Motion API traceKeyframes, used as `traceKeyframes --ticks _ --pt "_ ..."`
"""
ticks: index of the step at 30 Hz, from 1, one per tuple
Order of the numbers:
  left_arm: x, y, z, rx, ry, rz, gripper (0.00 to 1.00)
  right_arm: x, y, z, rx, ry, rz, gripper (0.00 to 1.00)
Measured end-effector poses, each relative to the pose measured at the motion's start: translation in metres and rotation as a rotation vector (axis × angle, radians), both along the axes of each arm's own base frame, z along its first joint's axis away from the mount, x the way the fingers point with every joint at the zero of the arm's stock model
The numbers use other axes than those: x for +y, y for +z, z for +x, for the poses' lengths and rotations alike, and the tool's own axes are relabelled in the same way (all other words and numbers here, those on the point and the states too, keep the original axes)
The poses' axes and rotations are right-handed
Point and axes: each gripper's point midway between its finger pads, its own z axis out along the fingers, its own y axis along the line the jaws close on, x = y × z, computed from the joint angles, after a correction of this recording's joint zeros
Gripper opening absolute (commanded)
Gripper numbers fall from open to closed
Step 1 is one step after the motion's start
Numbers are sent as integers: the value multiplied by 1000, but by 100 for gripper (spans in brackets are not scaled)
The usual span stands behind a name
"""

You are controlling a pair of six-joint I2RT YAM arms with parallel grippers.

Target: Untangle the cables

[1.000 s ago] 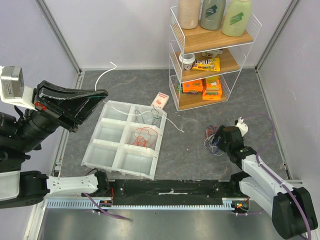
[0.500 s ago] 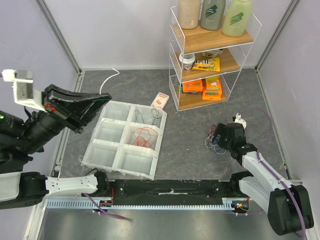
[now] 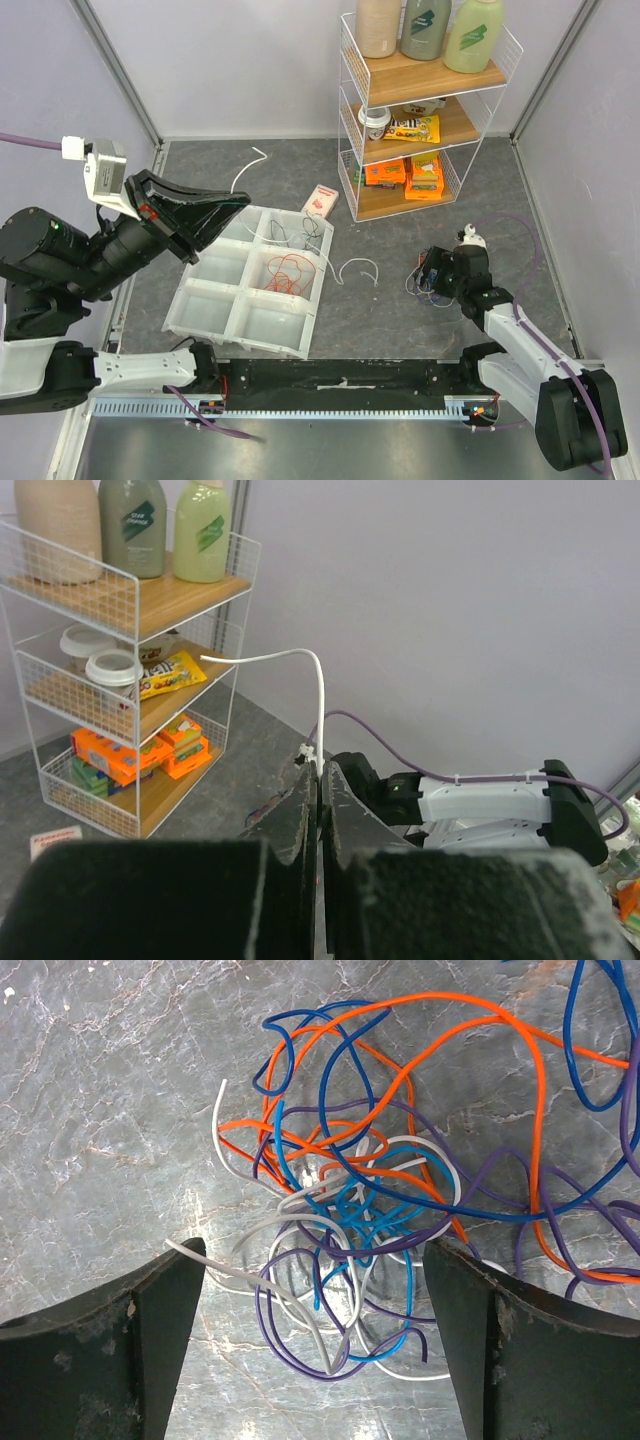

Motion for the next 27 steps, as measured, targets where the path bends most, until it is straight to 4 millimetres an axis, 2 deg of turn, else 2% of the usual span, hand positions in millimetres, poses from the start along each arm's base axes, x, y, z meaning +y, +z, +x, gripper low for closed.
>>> traceKeyframes --ticks 6,11,15,19,27 --pt "18 -14 3 14 51 1 1 0 -1 0 -2 7 -2 97" --pt "25 -16 4 20 71 1 2 3 0 -1 -3 22 8 97" --pt "31 -25 6 38 96 5 2 4 0 0 -6 27 12 97" --pt "31 -62 13 94 137 52 2 6 1 -1 -9 34 19 97" --pt "11 -172 30 290 221 276 2 8 3 0 -18 40 26 97"
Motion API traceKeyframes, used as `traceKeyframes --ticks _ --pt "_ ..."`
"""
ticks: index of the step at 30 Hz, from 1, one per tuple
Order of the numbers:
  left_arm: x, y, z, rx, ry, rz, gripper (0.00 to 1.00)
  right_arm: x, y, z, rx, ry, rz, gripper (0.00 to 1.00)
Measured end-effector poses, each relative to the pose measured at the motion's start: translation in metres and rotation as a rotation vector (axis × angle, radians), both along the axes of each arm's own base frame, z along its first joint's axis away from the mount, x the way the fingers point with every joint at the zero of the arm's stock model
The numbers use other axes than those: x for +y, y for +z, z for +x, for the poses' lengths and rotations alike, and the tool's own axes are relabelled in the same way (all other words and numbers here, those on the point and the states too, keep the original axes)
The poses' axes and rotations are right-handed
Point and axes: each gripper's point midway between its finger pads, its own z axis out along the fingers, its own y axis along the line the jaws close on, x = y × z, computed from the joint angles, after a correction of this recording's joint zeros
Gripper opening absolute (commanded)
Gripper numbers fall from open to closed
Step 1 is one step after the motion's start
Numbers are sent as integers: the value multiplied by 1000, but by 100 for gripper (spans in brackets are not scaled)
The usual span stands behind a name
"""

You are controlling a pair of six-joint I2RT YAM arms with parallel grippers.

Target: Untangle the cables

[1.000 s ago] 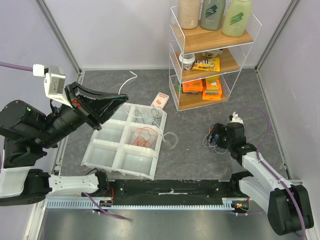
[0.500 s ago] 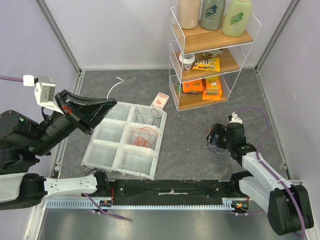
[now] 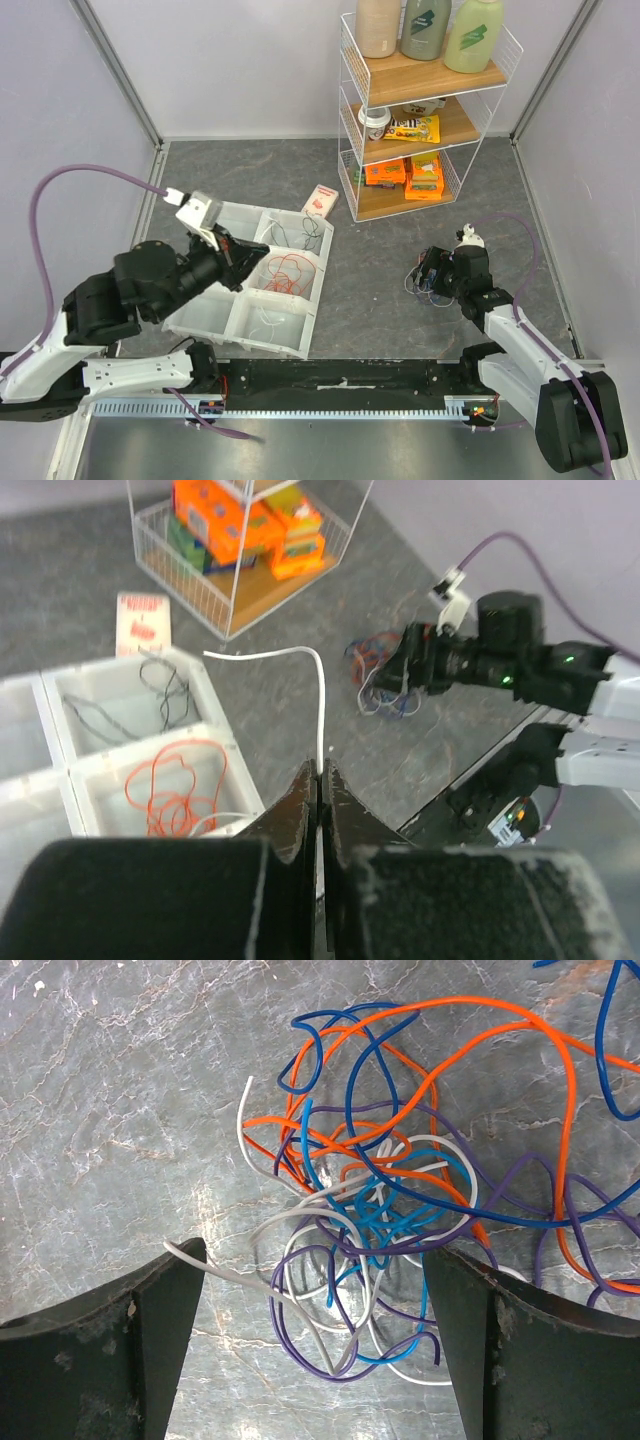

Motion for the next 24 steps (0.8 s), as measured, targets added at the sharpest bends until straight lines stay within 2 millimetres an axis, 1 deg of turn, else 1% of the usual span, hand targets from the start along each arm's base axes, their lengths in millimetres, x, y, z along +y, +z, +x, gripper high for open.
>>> traceKeyframes --ticks 3,5,7,9,13,15,16,18,20,21,23,24 --pt "0 -32 1 69 32 35 2 0 1 0 -3 1 1 97" --pt "5 -56 -1 114 50 58 2 0 2 0 -6 1 2 97" --pt "13 -75 -5 153 63 81 2 1 2 1 -11 2 4 97" --pt "26 -82 -11 185 79 74 2 1 2 1 -14 5 7 97" --pt "50 -82 -23 232 96 11 2 3 1 0 -13 16 12 97" --pt "53 -87 -29 269 94 -7 2 3 2 0 -14 18 13 97" --pt "49 -94 -31 292 85 -1 2 4 2 0 -15 20 13 97" --pt "37 -120 -34 354 73 40 2 4 2 0 -15 24 15 97" --pt "22 -168 -35 445 81 150 2 4 2 -1 -15 25 15 97" --pt "17 -189 -36 481 90 203 2 4 1 -1 -14 25 15 97" --pt "11 -238 -36 553 126 330 2 4 1 -1 -13 25 15 97" --pt "10 -257 -36 580 144 381 2 4 0 -1 -12 25 15 97"
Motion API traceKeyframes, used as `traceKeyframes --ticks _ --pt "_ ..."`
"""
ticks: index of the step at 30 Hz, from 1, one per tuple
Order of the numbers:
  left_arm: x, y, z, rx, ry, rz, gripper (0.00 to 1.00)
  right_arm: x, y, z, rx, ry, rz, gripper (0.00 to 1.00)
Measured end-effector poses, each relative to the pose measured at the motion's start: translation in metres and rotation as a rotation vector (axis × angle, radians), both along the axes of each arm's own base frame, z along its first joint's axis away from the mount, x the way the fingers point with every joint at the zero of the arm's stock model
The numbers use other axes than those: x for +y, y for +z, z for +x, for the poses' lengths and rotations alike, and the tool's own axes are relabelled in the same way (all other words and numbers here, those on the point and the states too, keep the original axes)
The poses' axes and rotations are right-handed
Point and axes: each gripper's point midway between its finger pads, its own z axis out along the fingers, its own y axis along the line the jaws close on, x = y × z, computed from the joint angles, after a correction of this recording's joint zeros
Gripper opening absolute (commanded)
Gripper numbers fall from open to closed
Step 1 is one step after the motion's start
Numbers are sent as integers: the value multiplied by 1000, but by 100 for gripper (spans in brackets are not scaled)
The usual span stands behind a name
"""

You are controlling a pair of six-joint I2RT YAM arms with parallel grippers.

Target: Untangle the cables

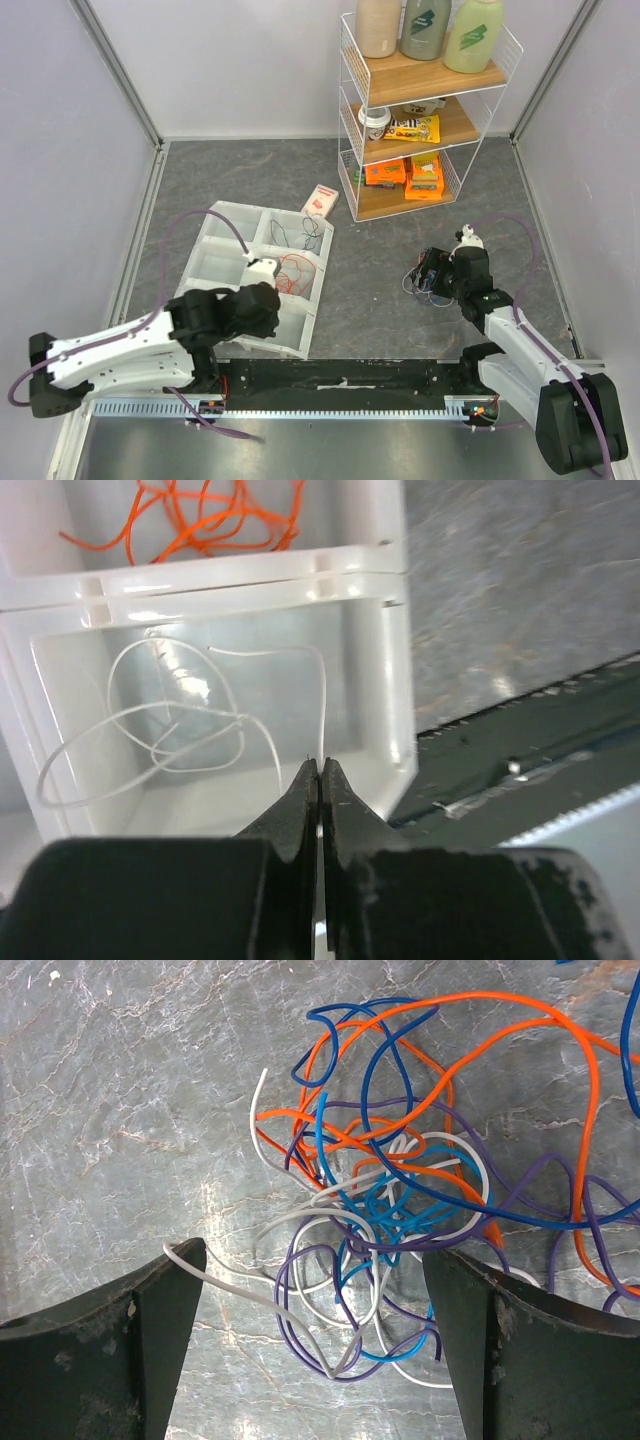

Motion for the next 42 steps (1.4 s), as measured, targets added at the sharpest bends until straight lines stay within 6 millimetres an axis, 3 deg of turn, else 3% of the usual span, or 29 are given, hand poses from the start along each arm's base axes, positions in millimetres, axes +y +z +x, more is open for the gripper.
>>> traceKeyframes --ticks 3,7,9,11,13,16,19,24,28,31,34,37,42 --pt "2 -32 1 36 34 80 2 0 0 0 -1 1 1 97" --pt "-2 -48 10 43 92 103 5 1 1 1 -4 6 5 97" --pt "-3 -54 13 56 119 108 19 2 1 0 -3 9 8 97" --pt "-1 -62 13 71 141 121 50 3 1 0 -2 12 10 97" --pt "0 -64 12 85 146 125 64 3 1 0 -3 16 11 97" --pt "-4 -58 9 88 121 86 76 6 0 0 -2 33 16 91" --pt "-12 -31 10 47 75 -10 77 10 -2 -1 6 60 27 82" --pt "-38 34 15 -77 -23 -254 67 27 -6 -6 22 139 69 53" --pt "-64 54 18 -120 -97 -351 65 64 -17 -31 54 274 117 44" --pt "-94 48 21 -110 -161 -363 72 95 -17 -53 66 383 162 44" --pt "-131 20 28 -71 -232 -315 73 109 -17 -70 81 438 194 49" --pt "-152 -16 33 -14 -282 -231 73 108 -15 -74 87 430 197 67" --pt "-180 -37 44 31 -338 -233 66 95 -2 -73 58 380 159 73"
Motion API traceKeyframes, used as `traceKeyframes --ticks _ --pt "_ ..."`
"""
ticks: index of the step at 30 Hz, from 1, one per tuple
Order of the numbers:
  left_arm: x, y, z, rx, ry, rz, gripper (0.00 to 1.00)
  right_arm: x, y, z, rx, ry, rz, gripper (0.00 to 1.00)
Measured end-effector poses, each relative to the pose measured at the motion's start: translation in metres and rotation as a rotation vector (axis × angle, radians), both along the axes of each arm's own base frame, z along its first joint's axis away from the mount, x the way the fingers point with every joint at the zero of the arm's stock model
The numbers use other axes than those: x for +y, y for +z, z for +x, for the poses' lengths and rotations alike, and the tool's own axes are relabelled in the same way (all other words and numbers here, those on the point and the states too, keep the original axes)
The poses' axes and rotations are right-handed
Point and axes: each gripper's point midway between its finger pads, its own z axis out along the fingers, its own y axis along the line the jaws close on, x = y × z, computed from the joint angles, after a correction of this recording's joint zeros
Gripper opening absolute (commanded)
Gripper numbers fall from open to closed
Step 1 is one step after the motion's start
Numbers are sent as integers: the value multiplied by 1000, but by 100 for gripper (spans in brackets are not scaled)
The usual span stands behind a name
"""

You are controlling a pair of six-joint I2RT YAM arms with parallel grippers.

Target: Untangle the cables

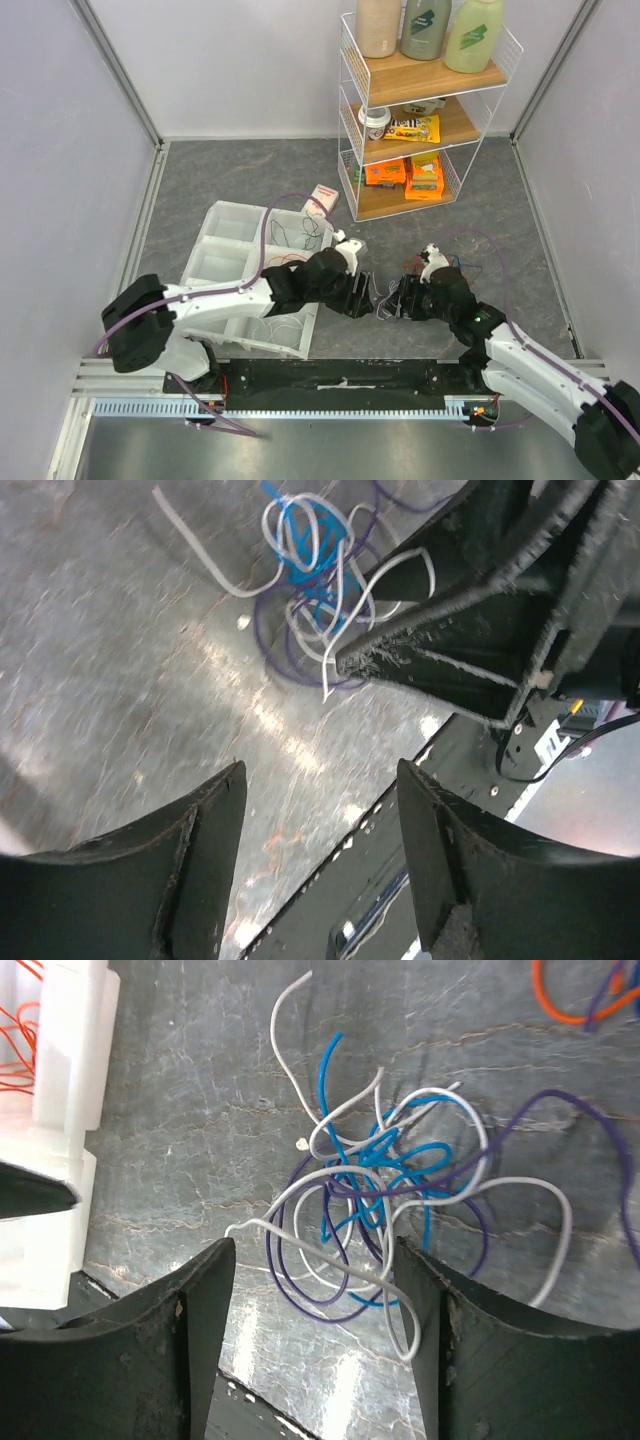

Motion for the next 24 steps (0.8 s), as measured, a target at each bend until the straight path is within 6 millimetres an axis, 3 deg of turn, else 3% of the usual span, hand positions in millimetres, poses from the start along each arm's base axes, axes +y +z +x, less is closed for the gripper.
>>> traceKeyframes --ticks 6,8,14,18,20,22,24 --pt "-43 -2 9 29 -86 -53 66 -23 28 7 -101 -139 7 73" --pt "-56 -3 12 37 -106 -61 61 -32 37 11 -126 -197 -2 73" --pt "-72 -25 20 73 -113 -24 54 -56 56 15 -173 -308 -50 73" --pt "-73 -45 20 112 -117 21 30 -62 53 14 -168 -328 -76 73" --pt "-73 -52 17 131 -127 30 11 -64 49 12 -153 -328 -91 73" --pt "-72 -56 14 147 -132 40 2 -64 46 12 -144 -328 -102 73" --pt "-71 -55 12 151 -139 40 2 -64 44 12 -134 -323 -114 74"
